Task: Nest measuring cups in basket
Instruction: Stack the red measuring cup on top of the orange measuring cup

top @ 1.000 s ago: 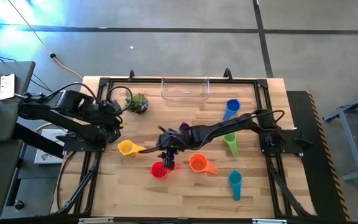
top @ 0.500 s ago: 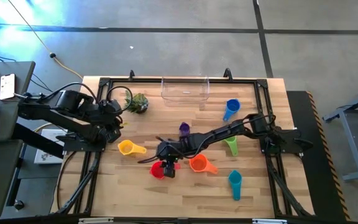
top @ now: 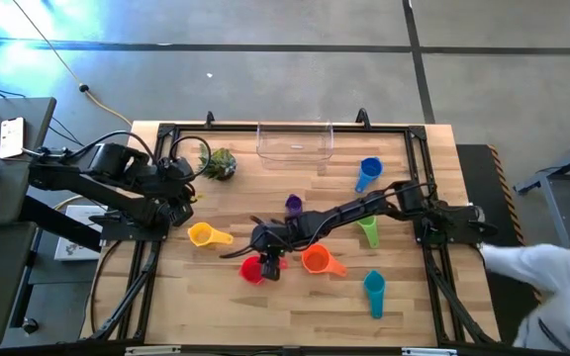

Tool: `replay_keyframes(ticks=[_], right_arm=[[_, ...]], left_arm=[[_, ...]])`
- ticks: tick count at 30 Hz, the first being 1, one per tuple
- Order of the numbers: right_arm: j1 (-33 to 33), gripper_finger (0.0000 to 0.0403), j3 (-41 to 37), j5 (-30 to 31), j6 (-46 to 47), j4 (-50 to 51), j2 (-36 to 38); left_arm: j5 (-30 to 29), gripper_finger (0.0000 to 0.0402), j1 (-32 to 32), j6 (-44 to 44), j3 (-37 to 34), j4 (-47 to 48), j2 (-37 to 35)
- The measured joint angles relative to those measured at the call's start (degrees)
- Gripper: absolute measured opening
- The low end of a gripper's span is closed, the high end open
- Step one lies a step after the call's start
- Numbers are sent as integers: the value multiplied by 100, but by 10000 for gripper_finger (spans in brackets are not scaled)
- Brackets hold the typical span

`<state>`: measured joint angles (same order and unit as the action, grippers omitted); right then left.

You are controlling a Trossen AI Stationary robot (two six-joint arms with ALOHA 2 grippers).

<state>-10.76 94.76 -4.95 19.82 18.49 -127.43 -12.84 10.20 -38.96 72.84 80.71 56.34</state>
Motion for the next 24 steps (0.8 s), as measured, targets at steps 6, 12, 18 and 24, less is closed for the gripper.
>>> replay_keyframes(ticks=[6, 12, 18, 24], right_arm=[[-1, 86, 2, -64, 113, 51, -53], [26, 27, 2, -176, 374, 40, -51], [26, 9, 2, -184, 757, 53, -13], [26, 4, 2, -77, 1169, 133, 240]], left_arm=[[-41, 85, 0, 2, 0, 1, 0], [-146, 85, 0, 2, 0, 2, 0], [-146, 85, 1, 7, 0, 2, 0], [-149, 85, 0, 13, 0, 2, 0]])
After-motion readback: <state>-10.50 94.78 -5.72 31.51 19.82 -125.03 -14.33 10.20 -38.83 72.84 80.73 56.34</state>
